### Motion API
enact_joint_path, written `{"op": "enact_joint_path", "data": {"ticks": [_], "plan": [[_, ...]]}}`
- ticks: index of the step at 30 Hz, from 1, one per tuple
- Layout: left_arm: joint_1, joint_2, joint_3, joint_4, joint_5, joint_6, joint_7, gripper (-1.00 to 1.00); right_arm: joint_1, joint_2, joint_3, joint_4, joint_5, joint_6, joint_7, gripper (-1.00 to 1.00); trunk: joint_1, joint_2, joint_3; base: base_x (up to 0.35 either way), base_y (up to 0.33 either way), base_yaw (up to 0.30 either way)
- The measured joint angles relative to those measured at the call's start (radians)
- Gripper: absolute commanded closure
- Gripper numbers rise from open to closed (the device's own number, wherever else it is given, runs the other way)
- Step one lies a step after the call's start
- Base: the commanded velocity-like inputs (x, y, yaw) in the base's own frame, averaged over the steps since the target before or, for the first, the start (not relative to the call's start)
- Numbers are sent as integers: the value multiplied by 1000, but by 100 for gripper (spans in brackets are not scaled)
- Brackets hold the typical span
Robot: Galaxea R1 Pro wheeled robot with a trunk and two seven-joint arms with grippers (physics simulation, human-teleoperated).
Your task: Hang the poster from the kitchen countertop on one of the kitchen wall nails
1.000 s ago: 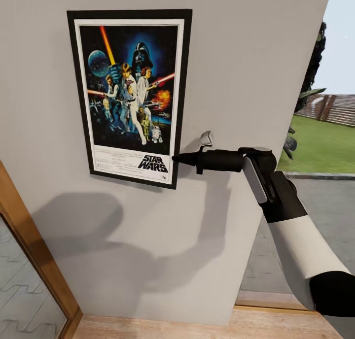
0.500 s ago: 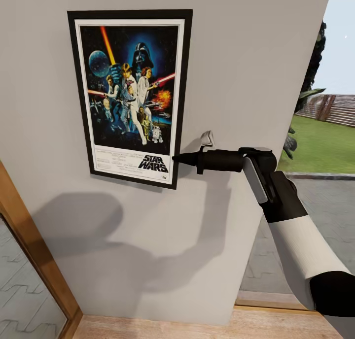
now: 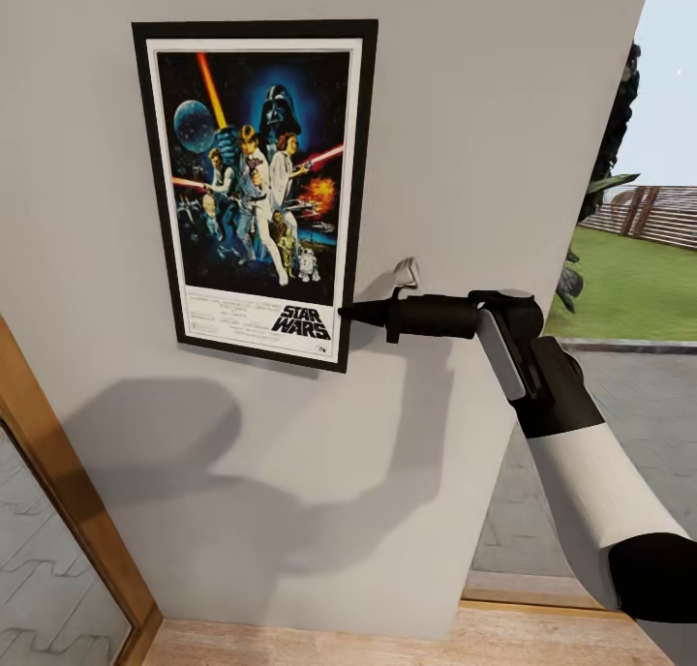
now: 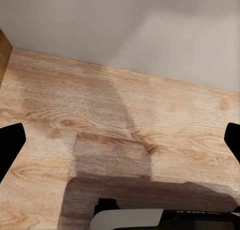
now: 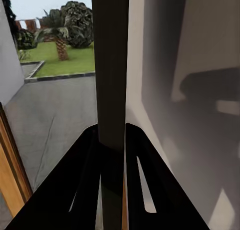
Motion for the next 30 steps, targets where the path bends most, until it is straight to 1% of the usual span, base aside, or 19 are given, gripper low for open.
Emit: {"op": "enact_joint_path", "data": {"ticks": [30], "plan": [[0, 0, 0, 0, 0, 0, 0, -100, 3, -2, -2, 0, 0, 0, 0, 100, 0, 0, 0, 0, 0, 0]]}}
